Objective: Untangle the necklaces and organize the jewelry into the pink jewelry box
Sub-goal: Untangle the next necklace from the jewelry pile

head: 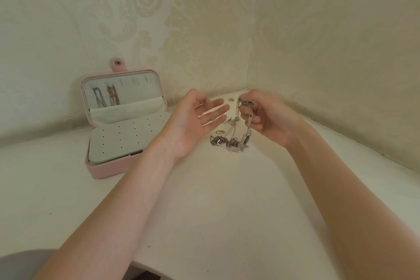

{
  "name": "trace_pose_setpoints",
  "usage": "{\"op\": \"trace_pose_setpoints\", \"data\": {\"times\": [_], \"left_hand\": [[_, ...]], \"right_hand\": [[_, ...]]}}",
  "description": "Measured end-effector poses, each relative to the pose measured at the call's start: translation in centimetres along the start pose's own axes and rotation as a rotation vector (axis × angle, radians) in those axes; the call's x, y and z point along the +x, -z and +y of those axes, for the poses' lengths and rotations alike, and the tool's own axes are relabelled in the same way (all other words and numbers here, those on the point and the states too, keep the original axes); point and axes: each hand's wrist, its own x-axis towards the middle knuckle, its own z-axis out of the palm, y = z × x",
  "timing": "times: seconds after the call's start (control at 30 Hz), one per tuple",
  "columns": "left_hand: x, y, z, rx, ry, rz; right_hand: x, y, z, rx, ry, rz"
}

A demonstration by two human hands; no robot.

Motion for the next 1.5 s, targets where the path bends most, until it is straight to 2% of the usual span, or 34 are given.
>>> {"op": "trace_pose_setpoints", "data": {"times": [0.13, 0.27, 0.5, 0.7, 0.83, 0.97, 1.07, 1.17, 1.37, 1.5], "left_hand": [[-0.2, -0.2, -0.6, 0.205, 0.008, -0.112], [-0.5, -0.2, -0.6, 0.388, 0.024, -0.114], [-0.3, -0.1, 0.3, 0.365, -0.085, 0.065], [-0.5, -0.3, -0.1, 0.599, -0.271, 0.207], [-0.4, 0.0, 0.3, 0.468, -0.208, 0.232], [-0.3, 0.3, 0.2, 0.568, -0.112, 0.119], [-0.3, 0.4, -0.2, 0.720, -0.135, 0.030], [-0.2, 0.5, -0.5, 0.783, -0.159, -0.013], [-0.5, 0.3, -1.3, 0.950, -0.161, -0.126], [-0.3, 0.2, -1.7, 1.011, -0.161, -0.144]], "right_hand": [[0.0, -0.3, 0.2, -0.192, 0.038, -0.026], [0.2, 0.1, 0.2, -0.146, 0.041, -0.006], [0.5, 0.8, 0.2, 0.041, 0.064, 0.115], [0.3, 0.5, 0.2, -0.014, 0.061, 0.043], [0.4, 0.9, -0.1, 0.156, 0.099, 0.139], [0.6, 1.6, -0.1, 0.312, 0.148, 0.310], [0.8, 1.8, 0.1, 0.331, 0.178, 0.401], [0.7, 1.8, 0.1, 0.328, 0.184, 0.422], [0.7, 1.5, 0.0, 0.256, 0.139, 0.259], [0.6, 1.2, -0.1, 0.215, 0.111, 0.147]]}}
